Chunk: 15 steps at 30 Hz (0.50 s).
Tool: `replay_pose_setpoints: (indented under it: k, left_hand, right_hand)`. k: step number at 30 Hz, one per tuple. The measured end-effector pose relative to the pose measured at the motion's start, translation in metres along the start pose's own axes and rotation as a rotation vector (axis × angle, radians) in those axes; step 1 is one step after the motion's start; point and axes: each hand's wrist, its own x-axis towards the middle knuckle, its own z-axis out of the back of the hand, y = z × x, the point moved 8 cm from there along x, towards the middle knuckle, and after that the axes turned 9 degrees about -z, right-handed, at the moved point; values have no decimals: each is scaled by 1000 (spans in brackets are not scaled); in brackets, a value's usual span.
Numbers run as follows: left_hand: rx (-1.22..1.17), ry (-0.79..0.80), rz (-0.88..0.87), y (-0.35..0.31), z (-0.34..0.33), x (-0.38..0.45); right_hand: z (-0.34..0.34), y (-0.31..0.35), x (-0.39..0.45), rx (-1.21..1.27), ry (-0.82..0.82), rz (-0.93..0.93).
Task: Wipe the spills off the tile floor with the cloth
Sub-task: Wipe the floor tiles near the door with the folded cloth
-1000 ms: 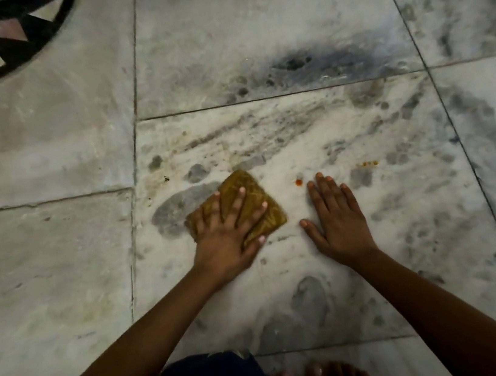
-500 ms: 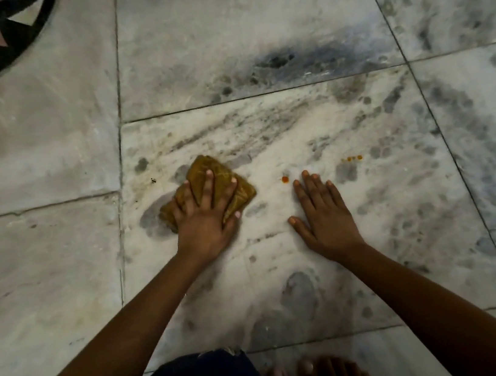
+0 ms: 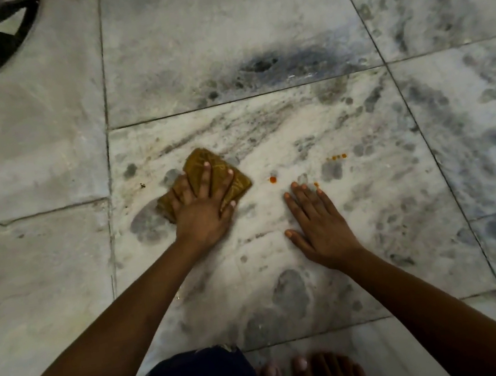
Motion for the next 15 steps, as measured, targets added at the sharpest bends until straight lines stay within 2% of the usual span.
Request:
replay_pose_setpoints:
  k: [3, 6, 10, 15]
  left_hand:
    - [12, -28, -141, -11, -16, -36]
    - [-66, -44, -75, 13, -14, -47]
    - [-115, -59, 133, 36, 6, 4]
    - [-96, 28, 13, -28, 10, 61]
  right_hand:
    - [-1, -1, 0, -1, 2, 6]
    - [-1, -2, 0, 5, -6, 8]
    - [0, -2, 0, -1, -8, 19]
    - [-1, -10, -4, -35, 19, 2]
